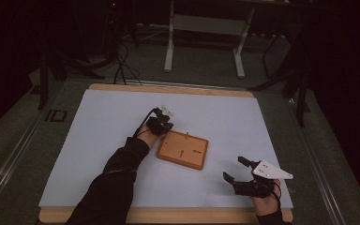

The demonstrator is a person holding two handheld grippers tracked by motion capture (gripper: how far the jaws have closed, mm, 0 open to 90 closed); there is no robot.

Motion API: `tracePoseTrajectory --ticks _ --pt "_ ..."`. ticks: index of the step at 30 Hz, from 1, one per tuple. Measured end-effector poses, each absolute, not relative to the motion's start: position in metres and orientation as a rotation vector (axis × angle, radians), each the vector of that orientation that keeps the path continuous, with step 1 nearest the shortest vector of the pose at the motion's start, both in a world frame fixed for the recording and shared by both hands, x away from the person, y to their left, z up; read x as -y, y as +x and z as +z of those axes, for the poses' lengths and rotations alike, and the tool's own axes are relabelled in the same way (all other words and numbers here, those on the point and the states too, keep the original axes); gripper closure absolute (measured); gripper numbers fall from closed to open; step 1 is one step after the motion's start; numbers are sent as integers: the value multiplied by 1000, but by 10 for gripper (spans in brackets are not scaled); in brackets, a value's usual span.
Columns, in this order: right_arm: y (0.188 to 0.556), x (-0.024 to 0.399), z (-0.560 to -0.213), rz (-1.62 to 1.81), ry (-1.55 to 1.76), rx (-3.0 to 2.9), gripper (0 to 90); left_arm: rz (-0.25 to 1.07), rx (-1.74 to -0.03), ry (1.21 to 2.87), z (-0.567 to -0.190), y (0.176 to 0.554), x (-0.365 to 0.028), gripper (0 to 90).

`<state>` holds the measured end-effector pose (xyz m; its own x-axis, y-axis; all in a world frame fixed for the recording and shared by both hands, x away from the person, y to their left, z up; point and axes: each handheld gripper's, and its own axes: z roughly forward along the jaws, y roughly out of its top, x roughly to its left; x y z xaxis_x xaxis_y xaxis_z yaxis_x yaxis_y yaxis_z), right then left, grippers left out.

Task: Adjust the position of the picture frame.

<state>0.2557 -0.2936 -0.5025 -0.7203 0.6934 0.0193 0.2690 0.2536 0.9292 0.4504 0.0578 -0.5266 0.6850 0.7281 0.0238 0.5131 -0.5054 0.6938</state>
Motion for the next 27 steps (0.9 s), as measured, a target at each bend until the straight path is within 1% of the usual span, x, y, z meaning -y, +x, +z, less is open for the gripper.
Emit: tracePoseTrajectory --ticks 11,22,27 --pt "256 293 -503 1462 878 -2137 145 378 -964 2224 -526 433 -70 900" --pt "256 292 -503 1463 882 -2135 150 375 -962 2237 -525 416 -77 900" --pt "256 291 -503 1461 880 -2137 160 357 -954 2245 -525 414 -80 900"
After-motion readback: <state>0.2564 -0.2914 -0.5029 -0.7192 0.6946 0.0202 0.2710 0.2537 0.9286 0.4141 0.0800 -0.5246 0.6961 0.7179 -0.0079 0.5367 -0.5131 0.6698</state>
